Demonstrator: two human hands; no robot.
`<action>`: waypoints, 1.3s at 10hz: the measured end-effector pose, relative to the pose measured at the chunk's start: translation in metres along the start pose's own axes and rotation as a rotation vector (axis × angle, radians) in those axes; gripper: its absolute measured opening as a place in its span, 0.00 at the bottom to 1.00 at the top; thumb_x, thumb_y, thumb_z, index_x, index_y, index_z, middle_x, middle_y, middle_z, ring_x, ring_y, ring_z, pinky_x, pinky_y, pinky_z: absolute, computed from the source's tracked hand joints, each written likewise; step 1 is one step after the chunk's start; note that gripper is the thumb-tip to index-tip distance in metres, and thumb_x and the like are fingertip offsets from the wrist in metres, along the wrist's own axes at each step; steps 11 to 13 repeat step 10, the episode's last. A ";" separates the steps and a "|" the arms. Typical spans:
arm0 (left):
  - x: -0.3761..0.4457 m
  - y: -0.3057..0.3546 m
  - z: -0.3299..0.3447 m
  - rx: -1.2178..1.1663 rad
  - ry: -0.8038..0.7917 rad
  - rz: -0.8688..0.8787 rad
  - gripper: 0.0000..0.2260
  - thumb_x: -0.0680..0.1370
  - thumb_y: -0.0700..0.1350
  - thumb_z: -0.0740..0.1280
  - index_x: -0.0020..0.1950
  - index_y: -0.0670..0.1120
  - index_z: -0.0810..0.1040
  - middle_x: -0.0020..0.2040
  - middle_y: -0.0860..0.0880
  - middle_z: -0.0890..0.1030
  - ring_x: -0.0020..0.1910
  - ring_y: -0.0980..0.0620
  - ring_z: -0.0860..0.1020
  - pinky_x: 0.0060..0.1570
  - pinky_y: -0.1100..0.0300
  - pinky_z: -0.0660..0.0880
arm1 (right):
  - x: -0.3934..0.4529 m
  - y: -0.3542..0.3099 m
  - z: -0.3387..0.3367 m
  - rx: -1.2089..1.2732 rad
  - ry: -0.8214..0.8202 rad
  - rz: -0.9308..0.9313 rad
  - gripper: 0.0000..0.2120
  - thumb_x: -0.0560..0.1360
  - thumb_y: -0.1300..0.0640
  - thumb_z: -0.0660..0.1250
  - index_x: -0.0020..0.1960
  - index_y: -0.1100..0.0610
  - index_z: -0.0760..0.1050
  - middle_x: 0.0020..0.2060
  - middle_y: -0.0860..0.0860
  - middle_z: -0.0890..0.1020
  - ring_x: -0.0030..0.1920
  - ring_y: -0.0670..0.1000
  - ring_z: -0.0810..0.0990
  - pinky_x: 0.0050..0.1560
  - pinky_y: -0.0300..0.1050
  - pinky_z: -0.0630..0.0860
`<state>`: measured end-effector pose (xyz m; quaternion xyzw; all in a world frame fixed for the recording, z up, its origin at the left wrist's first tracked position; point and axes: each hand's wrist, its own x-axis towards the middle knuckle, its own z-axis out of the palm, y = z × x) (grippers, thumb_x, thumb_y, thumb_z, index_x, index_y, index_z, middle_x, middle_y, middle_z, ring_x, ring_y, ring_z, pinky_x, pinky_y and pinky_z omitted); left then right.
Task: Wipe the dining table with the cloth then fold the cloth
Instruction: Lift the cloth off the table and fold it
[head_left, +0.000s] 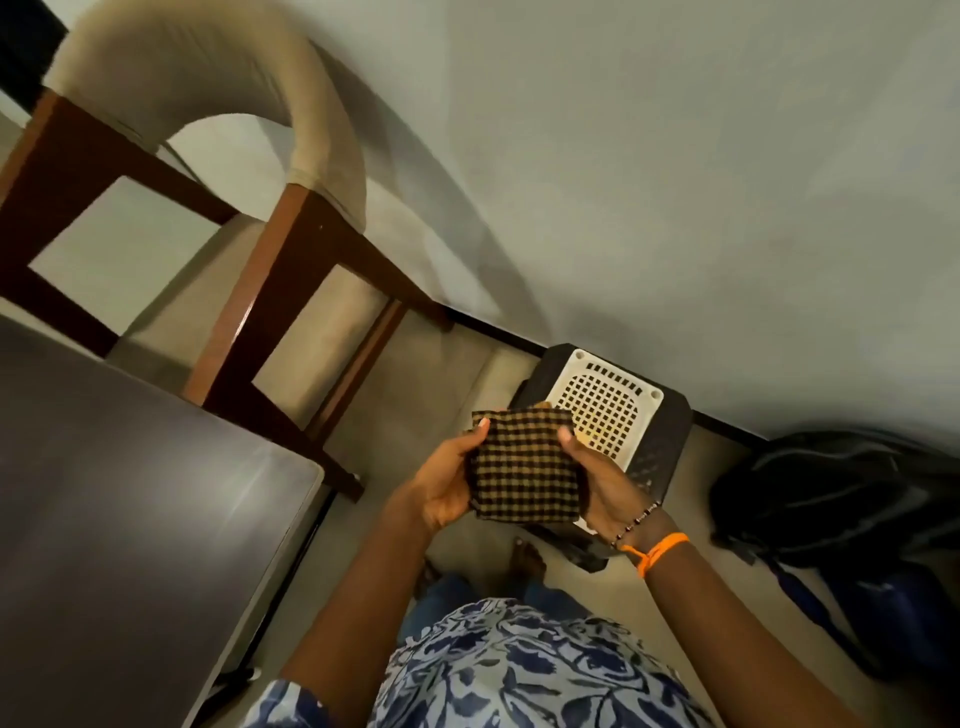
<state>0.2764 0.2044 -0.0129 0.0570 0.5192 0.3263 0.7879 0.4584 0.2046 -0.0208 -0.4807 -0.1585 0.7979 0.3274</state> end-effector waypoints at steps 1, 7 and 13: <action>0.024 0.002 0.016 0.183 -0.018 -0.099 0.17 0.81 0.53 0.53 0.56 0.44 0.76 0.55 0.44 0.79 0.54 0.47 0.77 0.55 0.53 0.73 | 0.008 -0.003 -0.011 -0.080 0.103 0.014 0.10 0.70 0.57 0.71 0.51 0.53 0.79 0.50 0.53 0.82 0.56 0.55 0.78 0.54 0.49 0.74; 0.216 -0.039 0.032 0.670 0.218 -0.162 0.20 0.81 0.40 0.57 0.73 0.48 0.63 0.70 0.44 0.70 0.69 0.43 0.68 0.69 0.46 0.65 | 0.165 0.038 -0.132 -0.281 0.724 0.146 0.18 0.78 0.64 0.60 0.68 0.60 0.66 0.65 0.57 0.71 0.65 0.58 0.70 0.62 0.46 0.68; 0.178 -0.026 0.009 0.618 0.237 -0.122 0.17 0.81 0.42 0.58 0.71 0.47 0.67 0.71 0.45 0.69 0.69 0.44 0.68 0.60 0.51 0.68 | 0.148 0.024 -0.109 -0.305 0.750 0.119 0.16 0.77 0.64 0.59 0.65 0.62 0.69 0.60 0.58 0.74 0.56 0.56 0.73 0.57 0.48 0.70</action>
